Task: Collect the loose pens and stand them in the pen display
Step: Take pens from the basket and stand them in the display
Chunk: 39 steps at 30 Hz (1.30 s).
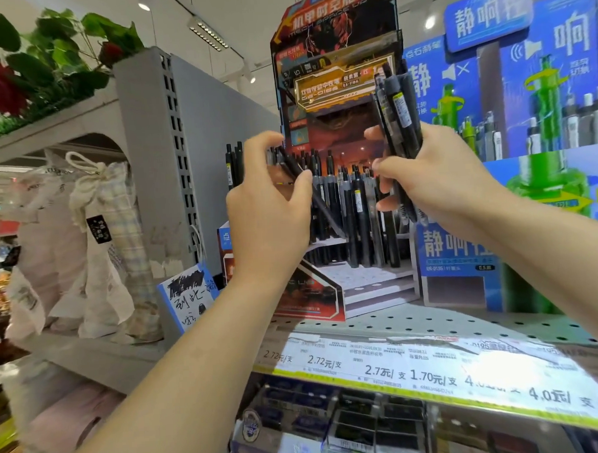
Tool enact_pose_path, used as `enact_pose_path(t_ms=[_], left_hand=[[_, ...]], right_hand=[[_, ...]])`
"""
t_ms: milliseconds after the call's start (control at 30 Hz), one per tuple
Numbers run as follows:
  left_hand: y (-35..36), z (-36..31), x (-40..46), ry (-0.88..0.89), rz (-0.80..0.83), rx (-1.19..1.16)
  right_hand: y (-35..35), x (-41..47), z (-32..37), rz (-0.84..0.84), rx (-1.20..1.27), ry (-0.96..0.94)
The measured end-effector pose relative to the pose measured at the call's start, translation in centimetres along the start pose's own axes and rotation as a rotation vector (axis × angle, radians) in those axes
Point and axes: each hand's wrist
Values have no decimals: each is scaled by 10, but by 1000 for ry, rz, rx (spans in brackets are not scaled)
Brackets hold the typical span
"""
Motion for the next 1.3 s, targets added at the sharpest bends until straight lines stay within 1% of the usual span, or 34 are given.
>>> enact_pose_path(t_ms=[100,200,367,533,633,733,867,967,1067,1300], left_hand=[[-1,-2,-4,149,26,165],[3,0,-5,204,74,247],[13,1,-10,174,130,265],[21,-1,-6,136,193,349],[25,-4,-3,81,304,466],[26,-6,-7,63,401,609],[28,-9,-17,-10,503,650],[30,-10,-17,-49,533,654],[32,-12,-14,-79,557,681],[37,-11,-9,-151,606,740]], right_hand=[[0,0,0,23,-21,20],[1,0,0,28,3,21],[2,0,0,18,6,17],[2,-1,1,22,3,6],[2,-1,1,15,6,4],[2,-1,1,14,14,-2],[0,-2,2,27,18,3],[1,-3,1,23,-3,-13],[1,-3,1,15,29,-12],[1,-3,1,51,48,4]])
Point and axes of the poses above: each hand's wrist, its own x-axis towards the middle knuckle, its own y-axis out of the palm, z = x × y, and after that the axes turned 9 degrees about -y, right-handed
